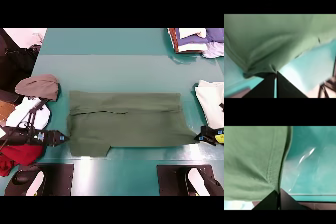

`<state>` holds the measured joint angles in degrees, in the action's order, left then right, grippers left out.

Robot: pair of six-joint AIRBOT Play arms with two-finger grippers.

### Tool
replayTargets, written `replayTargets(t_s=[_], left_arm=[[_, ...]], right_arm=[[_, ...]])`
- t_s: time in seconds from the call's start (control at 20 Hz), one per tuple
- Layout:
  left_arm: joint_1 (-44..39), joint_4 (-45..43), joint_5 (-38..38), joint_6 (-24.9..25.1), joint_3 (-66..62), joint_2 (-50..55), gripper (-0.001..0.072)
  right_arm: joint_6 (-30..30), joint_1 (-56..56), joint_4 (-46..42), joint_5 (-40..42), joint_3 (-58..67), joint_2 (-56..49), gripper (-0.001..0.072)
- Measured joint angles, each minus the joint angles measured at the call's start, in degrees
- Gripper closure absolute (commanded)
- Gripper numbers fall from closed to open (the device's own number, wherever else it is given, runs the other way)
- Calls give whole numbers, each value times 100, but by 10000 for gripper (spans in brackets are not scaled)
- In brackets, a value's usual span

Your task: Fold the shirts.

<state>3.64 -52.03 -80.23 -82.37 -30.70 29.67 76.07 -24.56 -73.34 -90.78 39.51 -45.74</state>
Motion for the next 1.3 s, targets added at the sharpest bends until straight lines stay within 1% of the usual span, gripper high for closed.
replayTargets(t_s=[0.15, 0.35, 0.6, 0.8, 0.85, 0.9, 0.95, 1.0, 1.05, 1.2, 1.25, 1.3], left_arm=[[0, 0, 581, 149, -435, 442, 683], [-2, 0, 1364, 540, -1003, 1598, 682], [-2, 35, 2208, 817, -1843, 3206, 682], [-2, 133, 2618, 986, -2468, 4177, 680], [0, 157, 2706, 1014, -2594, 4360, 644], [0, 197, 2841, 1032, -2706, 4509, 409], [4, 225, 2977, 1043, -2789, 4612, 265], [15, 291, 3097, 1036, -2865, 4686, 282], [7, 367, 3193, 1032, -2949, 4743, 281], [4, 476, 3230, 1005, -3222, 4828, 282], [4, 503, 3143, 1003, -3309, 4843, 282], [0, 518, 2970, 999, -3390, 4857, 283]], right_arm=[[238, 647, 2, 214, 588, -286, 695], [490, 1421, 13, 638, 1530, -1255, 695], [723, 1759, 37, 883, 2684, -2627, 695], [765, 1821, 55, 942, 3456, -3482, 685], [782, 1823, 79, 964, 3628, -3670, 613], [785, 1814, 101, 999, 3810, -3862, 522], [791, 1777, 190, 1062, 3974, -4030, 437], [800, 1742, 361, 1130, 4131, -4205, 353], [800, 1711, 590, 1180, 4264, -4358, 316], [693, 1519, 1080, 1228, 4533, -4706, 295], [577, 1453, 1207, 1150, 4548, -4745, 248], [446, 1364, 1298, 1043, 4509, -4760, 158]])
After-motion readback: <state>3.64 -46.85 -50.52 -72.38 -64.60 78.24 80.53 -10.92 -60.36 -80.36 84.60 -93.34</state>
